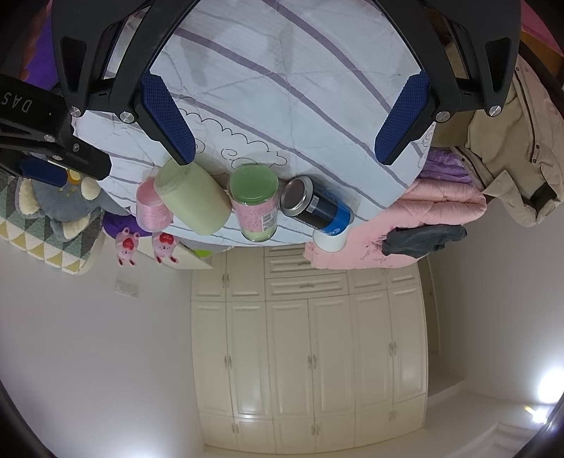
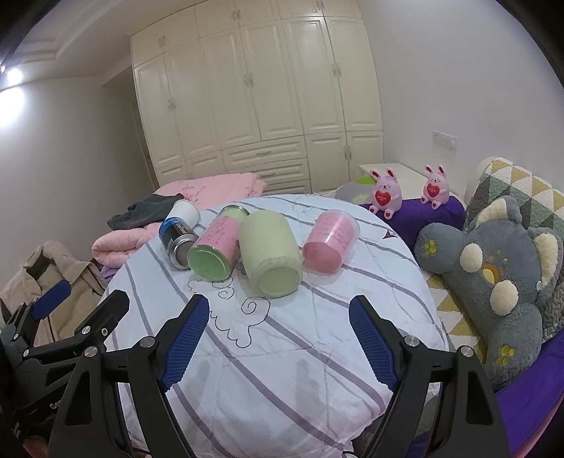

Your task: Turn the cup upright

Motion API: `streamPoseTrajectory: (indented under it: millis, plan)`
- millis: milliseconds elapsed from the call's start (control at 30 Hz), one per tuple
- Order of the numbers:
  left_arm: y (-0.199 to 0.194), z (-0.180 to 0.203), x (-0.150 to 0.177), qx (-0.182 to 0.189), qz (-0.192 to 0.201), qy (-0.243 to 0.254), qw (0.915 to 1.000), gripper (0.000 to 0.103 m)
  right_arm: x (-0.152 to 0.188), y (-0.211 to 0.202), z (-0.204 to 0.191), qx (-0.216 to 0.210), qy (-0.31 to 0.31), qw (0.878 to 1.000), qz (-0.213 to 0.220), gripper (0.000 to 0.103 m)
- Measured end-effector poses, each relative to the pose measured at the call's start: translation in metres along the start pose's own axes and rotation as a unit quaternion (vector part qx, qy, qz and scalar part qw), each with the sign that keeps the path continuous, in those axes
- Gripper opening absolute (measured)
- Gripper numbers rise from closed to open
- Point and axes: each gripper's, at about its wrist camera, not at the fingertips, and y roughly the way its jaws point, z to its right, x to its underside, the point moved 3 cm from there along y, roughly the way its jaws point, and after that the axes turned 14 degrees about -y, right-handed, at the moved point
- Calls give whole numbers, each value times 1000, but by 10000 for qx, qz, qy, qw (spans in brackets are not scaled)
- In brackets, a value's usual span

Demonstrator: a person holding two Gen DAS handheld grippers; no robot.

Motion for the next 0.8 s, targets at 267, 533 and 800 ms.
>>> streamPoseTrajectory:
  millis: [267,533,800]
  plan:
    - [1,0,-1,11,-10,-40,10000,103,1,1,0,-1,7,10000,-25,83]
    - [1,0,-1,-27,-61,21,10000,103,2,4,-1,-34,-21,9999,-98,83]
    - [9,4,-9,-67,-216,21,9997,103,-7,7,-1,-48,-86,9997,-231,83]
